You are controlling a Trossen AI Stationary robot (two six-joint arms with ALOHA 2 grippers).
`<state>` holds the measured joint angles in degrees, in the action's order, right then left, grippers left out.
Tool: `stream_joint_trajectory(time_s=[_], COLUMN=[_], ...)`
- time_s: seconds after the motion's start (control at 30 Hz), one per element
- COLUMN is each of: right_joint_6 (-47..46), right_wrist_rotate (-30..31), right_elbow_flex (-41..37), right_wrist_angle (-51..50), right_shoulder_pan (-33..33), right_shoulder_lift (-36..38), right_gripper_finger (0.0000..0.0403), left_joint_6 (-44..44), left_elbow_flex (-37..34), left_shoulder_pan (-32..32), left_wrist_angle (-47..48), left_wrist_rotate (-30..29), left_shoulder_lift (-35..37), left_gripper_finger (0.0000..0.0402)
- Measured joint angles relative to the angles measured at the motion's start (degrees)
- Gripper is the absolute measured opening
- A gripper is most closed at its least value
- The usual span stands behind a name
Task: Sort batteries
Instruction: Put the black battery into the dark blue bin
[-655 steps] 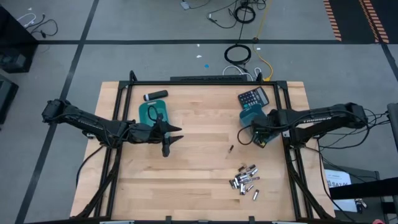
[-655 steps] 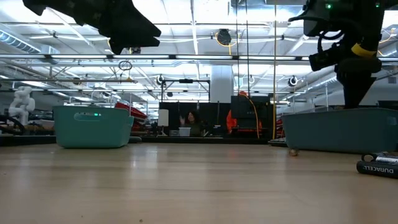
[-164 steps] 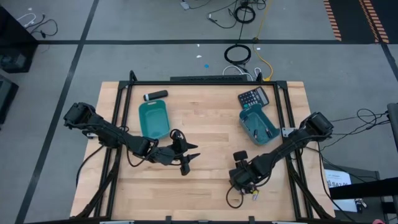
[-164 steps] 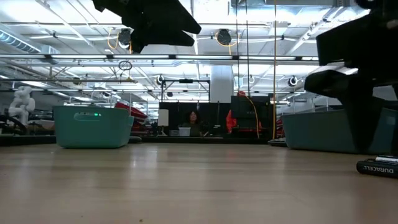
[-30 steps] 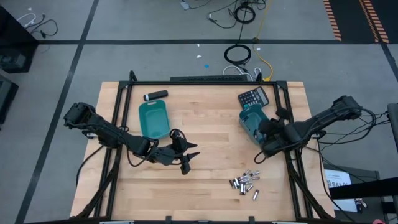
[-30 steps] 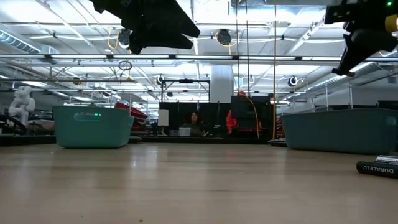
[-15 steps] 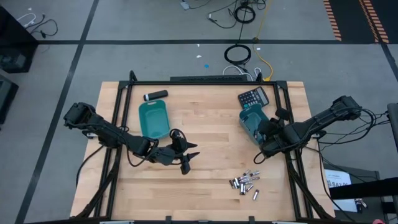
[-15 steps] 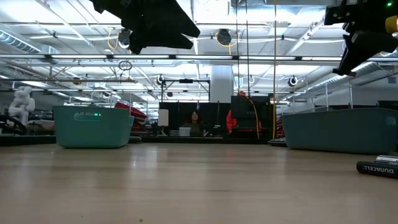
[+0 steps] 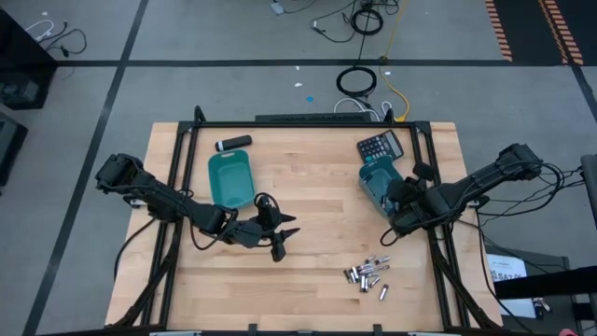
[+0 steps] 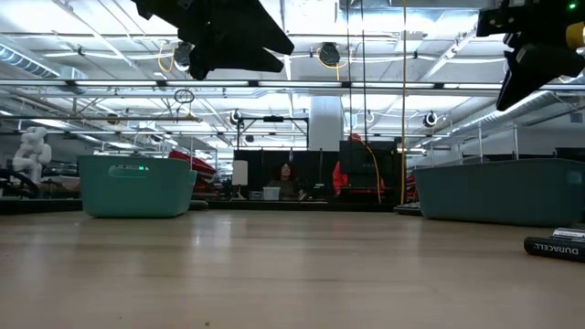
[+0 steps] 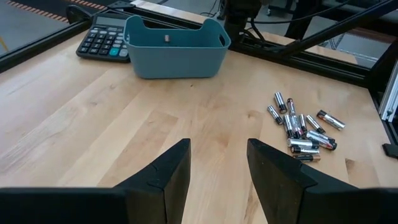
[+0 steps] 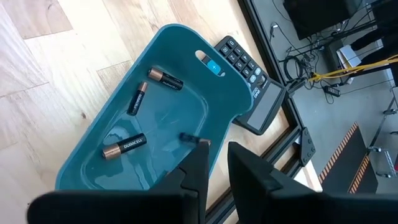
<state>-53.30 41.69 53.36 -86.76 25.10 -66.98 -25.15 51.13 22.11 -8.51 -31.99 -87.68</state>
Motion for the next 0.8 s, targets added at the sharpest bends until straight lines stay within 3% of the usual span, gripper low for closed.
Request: stream_joint_trajectory(time_s=[0.17,0.37,0.53,0.8], right_joint_6=[0.92,7.28,16.17,23.45], right_wrist_rotate=[-1.6,-2.45,-3.03,-11.26], right_elbow_flex=[0.0,0.0,0.0,0.0], right_wrist_angle=[3.33,13.79,24.38,35.89], right_shoulder_pan=[0.0,1.39,3.09,5.52], right_shoulder_lift=[0.02,0.02,0.02,0.0], right_gripper_finger=[0.005,0.005,0.005,0.005], left_joint_6=[-0.49,0.17,3.25,8.53], left_elbow_flex=[0.0,0.0,0.04,4.16], left_shoulder_pan=[0.0,0.14,0.04,0.1], left_wrist_angle=[0.0,-2.81,-7.93,-6.48], left_wrist_rotate=[1.03,10.21,13.37,15.71], left_shoulder_lift=[-0.02,-3.96,-8.11,-8.83], left_gripper_finger=[0.0169,0.0169,0.0169,0.0169])
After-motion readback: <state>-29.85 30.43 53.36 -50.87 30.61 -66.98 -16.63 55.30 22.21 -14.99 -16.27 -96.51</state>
